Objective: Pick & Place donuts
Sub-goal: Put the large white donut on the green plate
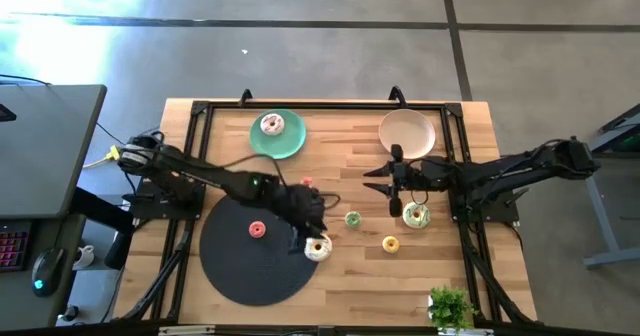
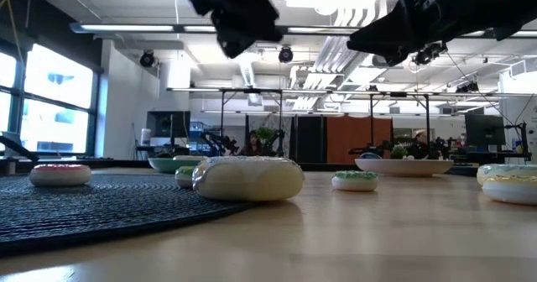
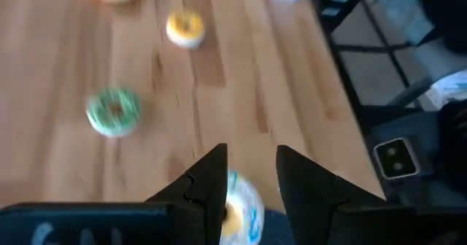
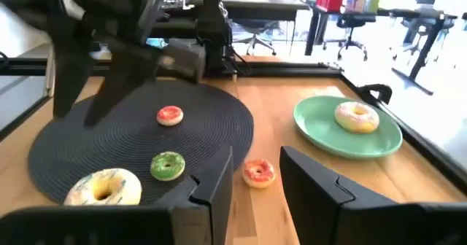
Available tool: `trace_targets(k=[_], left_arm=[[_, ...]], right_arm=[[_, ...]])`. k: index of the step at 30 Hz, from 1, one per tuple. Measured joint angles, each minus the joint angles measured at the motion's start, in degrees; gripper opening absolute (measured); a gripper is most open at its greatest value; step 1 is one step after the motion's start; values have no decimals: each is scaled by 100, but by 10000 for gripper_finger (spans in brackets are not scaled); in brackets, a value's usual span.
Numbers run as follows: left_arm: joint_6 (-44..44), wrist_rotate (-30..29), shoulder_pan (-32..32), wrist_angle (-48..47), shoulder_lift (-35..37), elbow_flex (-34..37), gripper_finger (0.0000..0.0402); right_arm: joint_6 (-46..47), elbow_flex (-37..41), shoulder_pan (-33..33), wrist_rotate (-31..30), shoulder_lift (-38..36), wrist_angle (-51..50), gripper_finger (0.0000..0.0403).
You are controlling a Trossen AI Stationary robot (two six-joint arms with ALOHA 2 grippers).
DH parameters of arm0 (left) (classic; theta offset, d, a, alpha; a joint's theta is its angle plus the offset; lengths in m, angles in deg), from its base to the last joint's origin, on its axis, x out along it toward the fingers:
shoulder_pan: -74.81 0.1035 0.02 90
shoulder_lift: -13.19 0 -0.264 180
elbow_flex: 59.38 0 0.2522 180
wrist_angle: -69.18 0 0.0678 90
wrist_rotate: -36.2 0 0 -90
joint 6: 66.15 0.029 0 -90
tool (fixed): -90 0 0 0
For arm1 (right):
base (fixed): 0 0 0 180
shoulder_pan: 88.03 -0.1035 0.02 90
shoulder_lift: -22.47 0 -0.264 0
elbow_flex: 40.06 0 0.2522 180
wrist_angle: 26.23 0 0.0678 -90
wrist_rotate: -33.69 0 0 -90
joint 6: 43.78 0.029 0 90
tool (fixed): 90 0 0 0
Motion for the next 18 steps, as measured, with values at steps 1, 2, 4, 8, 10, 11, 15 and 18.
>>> trace_targets(k=[1, 2, 4, 8, 10, 11, 15, 18], left_arm=[[-139, -19, -33, -46, -118, 0, 115], [-239, -38, -56, -139, -206, 9, 115], [-295, -53, -85, -193, -382, 13, 115], [-287, -73, -78, -282, -690, 7, 115], [-258, -71, -77, -300, -831, 7, 115], [-228, -72, -76, -319, -884, 7, 116], [-139, -70, -76, -351, -960, 7, 133], [-131, -150, -81, -341, -962, 7, 161]], right_arm=[[39, 0, 0, -1, -40, -26, 113], [91, -2, 0, 1, -95, -78, 113], [149, 0, 0, -2, -139, -150, 112], [148, 0, 0, 14, -158, -166, 112], [148, 0, 0, 14, -161, -176, 112], [148, 0, 0, 14, -161, -176, 112], [148, 0, 0, 18, -161, -178, 112], [148, 0, 0, 18, -161, -178, 112]])
